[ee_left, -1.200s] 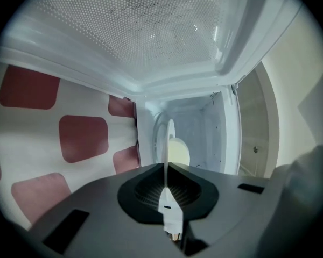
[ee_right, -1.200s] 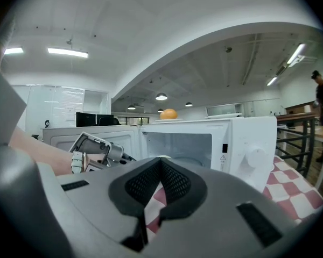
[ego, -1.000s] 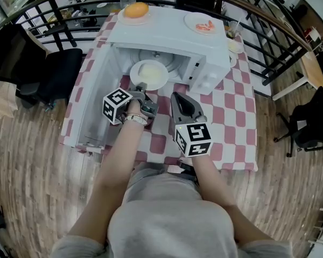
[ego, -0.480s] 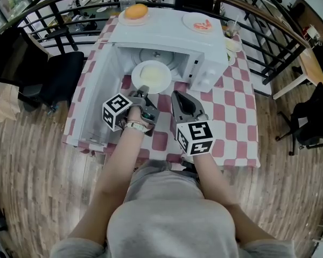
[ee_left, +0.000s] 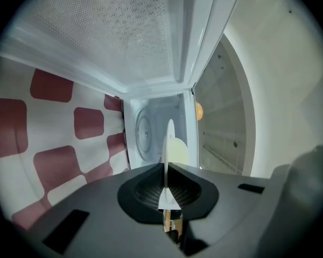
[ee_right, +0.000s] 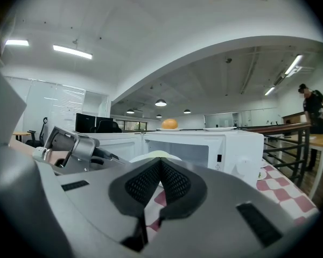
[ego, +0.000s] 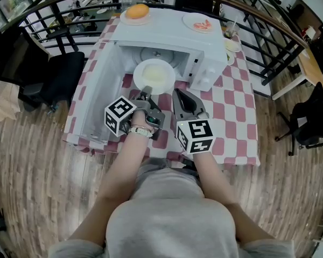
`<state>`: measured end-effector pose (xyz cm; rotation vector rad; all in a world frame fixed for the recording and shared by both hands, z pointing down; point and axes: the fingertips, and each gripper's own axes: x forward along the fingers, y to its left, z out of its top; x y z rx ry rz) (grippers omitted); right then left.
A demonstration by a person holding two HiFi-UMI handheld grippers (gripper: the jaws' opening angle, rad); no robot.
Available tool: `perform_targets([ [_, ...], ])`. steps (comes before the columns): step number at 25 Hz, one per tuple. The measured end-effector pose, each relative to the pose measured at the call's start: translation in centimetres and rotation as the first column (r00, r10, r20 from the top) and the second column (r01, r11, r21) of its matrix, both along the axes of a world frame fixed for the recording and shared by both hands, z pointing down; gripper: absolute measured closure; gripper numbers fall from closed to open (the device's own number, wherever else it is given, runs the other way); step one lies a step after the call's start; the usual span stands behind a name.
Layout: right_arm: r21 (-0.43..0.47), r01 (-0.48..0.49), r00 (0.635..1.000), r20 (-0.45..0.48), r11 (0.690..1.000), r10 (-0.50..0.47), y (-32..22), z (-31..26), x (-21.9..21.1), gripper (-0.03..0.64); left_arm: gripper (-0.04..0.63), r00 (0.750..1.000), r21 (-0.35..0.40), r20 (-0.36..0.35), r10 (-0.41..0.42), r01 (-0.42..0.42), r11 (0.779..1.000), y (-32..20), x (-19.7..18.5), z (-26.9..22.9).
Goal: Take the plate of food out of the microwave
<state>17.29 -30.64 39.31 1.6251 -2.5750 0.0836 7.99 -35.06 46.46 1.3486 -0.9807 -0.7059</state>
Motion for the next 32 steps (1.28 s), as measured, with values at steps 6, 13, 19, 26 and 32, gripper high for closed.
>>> perform_targets([
  [6, -0.003, -0.021, 1.000, 0.005, 1.000, 0.021, 0.2, 0.1, 0.2, 0.595, 0.580, 1.000, 0.020, -0.004, -0.003, 0.003, 1.000, 1.0, 0.1, -0.5],
  [13, -0.003, -0.033, 0.999, 0.006, 0.999, 0.033, 0.5, 0.1, 0.5, 0.595, 0.580, 1.000, 0.036, 0.001, 0.011, -0.011, 0.999, 1.9, 0.7, -1.1],
  [19, 0.011, -0.036, 0.999, -0.006, 0.999, 0.036, 0.8, 0.0, 0.7, 0.595, 0.580, 1.000, 0.056, 0.005, 0.022, -0.022, 0.998, 2.4, 1.1, -1.8],
  [26, 0.039, -0.036, 0.999, -0.022, 0.999, 0.037, 1.0, -0.4, 0.8, 0.595, 0.580, 1.000, 0.053, -0.003, 0.015, -0.015, 0.998, 2.7, 1.1, -1.7],
  [32, 0.046, -0.034, 0.999, -0.033, 0.998, 0.035, 1.1, -0.4, 0.8, 0.594, 0.580, 1.000, 0.050, -0.003, 0.018, -0.018, 0.999, 2.8, 1.2, -1.7],
])
